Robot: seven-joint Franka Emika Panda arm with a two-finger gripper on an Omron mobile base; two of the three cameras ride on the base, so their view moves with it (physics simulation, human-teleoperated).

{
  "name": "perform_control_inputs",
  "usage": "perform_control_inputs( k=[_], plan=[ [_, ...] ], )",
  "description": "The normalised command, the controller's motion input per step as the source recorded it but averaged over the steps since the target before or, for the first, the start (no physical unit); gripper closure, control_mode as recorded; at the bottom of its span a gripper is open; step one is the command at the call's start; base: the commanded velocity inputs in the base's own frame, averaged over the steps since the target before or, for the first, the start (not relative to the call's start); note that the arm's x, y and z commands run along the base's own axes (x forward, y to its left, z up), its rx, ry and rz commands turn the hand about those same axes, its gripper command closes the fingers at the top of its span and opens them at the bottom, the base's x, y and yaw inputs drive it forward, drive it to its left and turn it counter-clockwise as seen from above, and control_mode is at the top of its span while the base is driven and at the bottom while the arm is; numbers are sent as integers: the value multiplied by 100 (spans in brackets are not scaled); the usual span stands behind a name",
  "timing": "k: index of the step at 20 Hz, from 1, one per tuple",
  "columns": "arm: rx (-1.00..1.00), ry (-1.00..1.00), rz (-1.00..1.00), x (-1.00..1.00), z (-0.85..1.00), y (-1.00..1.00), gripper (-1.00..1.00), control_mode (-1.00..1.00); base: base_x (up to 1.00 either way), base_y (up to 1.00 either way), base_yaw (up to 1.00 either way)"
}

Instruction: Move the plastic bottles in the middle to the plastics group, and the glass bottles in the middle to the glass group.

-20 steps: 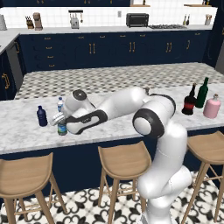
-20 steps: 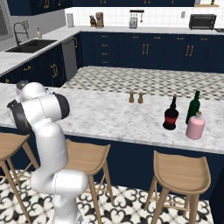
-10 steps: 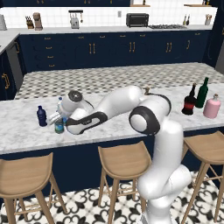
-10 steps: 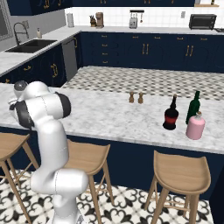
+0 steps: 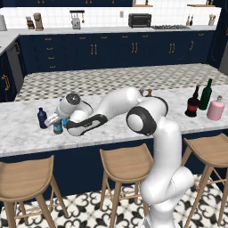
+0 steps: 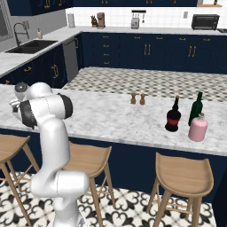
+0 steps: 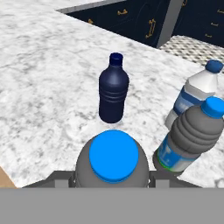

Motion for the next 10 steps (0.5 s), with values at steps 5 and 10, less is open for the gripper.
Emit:
perform_control_inputs(
  k=[5, 10],
  plan=[
    [0, 0, -1, 16, -19, 2, 100, -100, 0, 0, 0],
    [0, 0, 0, 7, -39, 0, 100, -100, 0, 0, 0]
  ],
)
